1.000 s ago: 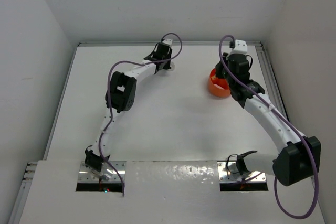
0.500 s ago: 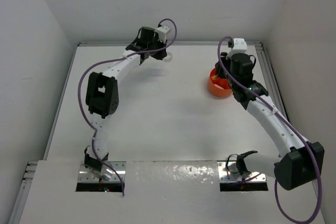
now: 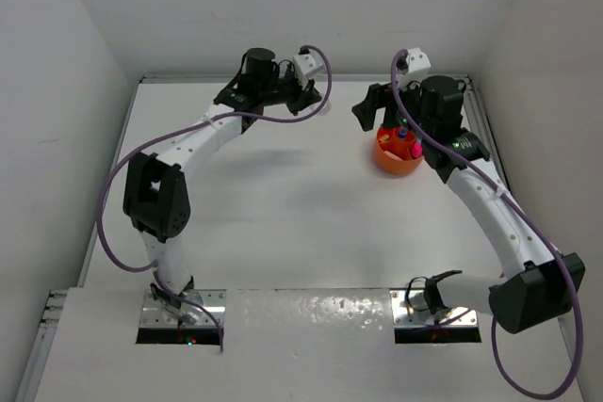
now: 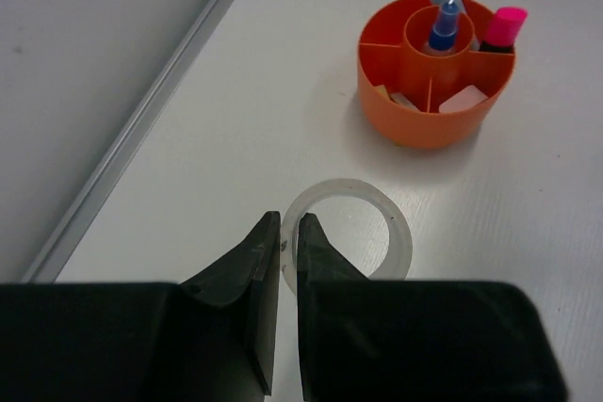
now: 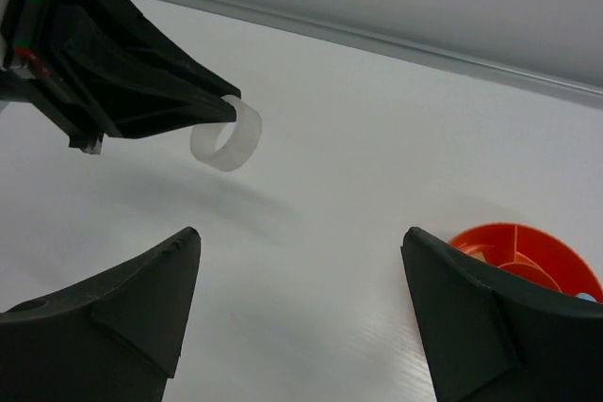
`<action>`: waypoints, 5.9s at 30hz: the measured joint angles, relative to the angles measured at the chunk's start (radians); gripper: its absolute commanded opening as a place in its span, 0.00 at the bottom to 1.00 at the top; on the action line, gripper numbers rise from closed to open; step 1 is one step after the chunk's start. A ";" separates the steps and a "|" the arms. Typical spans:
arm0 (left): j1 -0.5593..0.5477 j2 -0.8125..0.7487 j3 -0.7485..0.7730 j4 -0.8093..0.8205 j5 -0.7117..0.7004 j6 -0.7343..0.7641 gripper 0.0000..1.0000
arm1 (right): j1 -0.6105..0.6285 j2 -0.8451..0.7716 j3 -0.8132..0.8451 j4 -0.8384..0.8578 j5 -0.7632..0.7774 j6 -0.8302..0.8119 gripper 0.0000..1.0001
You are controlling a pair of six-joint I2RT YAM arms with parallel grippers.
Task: Sort the stationery into containers
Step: Pick up the stationery from the center of the board, then place the stationery in the storage box.
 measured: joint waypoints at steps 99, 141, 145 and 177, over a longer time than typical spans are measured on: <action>0.189 -0.130 -0.412 0.489 -0.117 -0.327 1.00 | -0.269 0.757 0.531 -0.430 0.058 -1.068 0.00; 0.187 -0.123 -0.412 0.497 -0.161 -0.326 1.00 | -0.267 0.621 0.408 -0.585 0.017 -1.107 0.00; 0.183 -0.123 -0.412 0.497 -0.163 -0.324 1.00 | -0.266 0.616 0.381 -0.584 0.016 -1.105 0.00; 0.174 -0.123 -0.418 0.497 -0.175 -0.324 1.00 | -0.266 0.442 0.221 -0.313 -0.017 -0.872 0.78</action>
